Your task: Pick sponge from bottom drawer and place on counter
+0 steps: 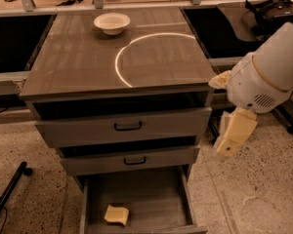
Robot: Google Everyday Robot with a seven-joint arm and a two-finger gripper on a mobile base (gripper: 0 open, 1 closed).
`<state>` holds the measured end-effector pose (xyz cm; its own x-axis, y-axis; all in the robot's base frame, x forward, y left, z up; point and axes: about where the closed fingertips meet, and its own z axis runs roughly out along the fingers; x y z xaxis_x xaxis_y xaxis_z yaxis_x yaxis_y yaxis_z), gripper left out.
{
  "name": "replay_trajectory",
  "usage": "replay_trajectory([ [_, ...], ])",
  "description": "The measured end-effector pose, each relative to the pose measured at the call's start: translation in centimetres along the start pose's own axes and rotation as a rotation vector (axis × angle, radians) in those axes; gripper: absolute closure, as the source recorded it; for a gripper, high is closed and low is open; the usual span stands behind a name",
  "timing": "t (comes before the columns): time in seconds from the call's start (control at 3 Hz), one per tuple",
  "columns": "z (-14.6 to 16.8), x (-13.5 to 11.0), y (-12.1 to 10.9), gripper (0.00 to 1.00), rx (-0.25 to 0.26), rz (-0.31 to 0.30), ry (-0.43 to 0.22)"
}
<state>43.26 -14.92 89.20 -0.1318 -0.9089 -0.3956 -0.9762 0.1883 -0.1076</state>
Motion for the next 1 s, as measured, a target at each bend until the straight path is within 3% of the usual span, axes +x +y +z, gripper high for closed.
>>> replay_trajectory([
  [0.33,6.9,-1.7,2.9,0.0,-0.112,0.013,-0.132],
  [0.67,7.0,-1.7,2.9,0.0,-0.112,0.013,-0.132],
  [1.0,13.1,-1.6,3.1,0.0,-0.156,0.017,-0.194],
])
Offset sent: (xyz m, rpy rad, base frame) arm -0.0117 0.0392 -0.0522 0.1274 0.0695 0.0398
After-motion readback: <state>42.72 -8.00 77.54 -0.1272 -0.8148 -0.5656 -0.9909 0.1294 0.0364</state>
